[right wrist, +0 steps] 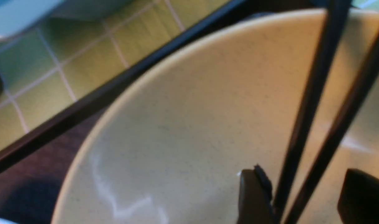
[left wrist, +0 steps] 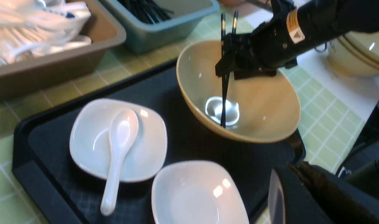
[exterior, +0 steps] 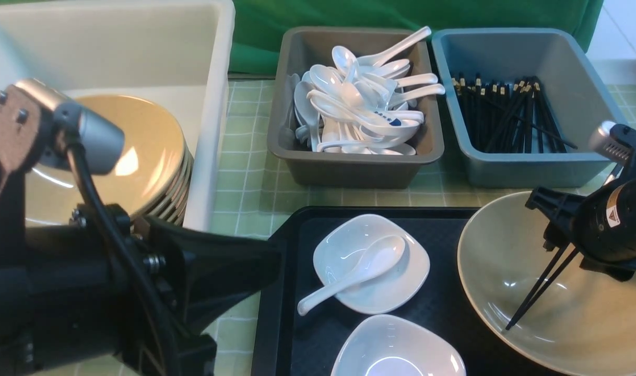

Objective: On green table put chopsticks spoon bowls plates into blue grey white boxes.

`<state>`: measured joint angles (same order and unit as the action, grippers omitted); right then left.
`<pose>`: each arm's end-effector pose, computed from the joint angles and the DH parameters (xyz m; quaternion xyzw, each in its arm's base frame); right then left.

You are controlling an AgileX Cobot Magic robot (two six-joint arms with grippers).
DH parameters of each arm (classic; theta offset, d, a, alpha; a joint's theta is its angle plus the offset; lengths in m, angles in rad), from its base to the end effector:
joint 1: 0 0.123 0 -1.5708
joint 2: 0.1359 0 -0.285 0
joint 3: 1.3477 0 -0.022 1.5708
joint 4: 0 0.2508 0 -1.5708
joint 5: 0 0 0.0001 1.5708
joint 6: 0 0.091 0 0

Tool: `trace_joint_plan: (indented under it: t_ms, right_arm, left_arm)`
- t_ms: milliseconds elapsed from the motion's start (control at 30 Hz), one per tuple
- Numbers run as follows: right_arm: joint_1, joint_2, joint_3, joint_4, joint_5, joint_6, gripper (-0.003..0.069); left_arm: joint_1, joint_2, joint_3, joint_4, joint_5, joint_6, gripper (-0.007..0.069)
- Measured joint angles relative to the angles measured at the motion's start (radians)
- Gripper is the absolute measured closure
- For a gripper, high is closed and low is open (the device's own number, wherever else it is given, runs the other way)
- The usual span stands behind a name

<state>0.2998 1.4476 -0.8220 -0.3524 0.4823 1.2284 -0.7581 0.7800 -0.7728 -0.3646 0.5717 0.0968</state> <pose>0.2709 0.0685 0.2229 0.3104 0.9042 0.0981 0.2764 0.1001 -0.1190 0.3512 0.2766 0.8011 -0.3177 0.4251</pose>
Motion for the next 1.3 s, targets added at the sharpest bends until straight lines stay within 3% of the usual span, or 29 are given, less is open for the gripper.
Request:
trace_joint_plan:
  t_ms: [500,667,767,833,967,1300]
  right_arm:
    - [-0.003,0.051,-0.002,-0.065,-0.032,0.047,0.0302]
    - [-0.006,0.052,-0.002,-0.067,-0.062,0.004,0.042]
    - [-0.006,0.052,-0.002,-0.067,-0.057,-0.015,0.0573]
    - [-0.006,0.05,-0.002,-0.067,-0.051,-0.025,0.0595]
    - [-0.006,0.033,-0.002,-0.067,-0.05,-0.059,0.0596]
    - [-0.006,-0.121,-0.002,-0.029,0.005,-0.276,0.0596]
  left_arm:
    - [0.0,0.0,0.0,-0.038,0.017,0.01,0.0627]
    - [0.0,0.0,0.0,-0.039,0.016,0.01,0.0627]
    - [0.0,0.0,0.0,-0.039,0.015,0.012,0.0627]
    - [0.0,0.0,0.0,-0.039,0.015,0.014,0.0627]
    - [0.0,0.0,0.0,-0.039,0.014,0.015,0.0627]
    - [0.0,0.0,0.0,-0.051,-0.053,0.024,0.0627]
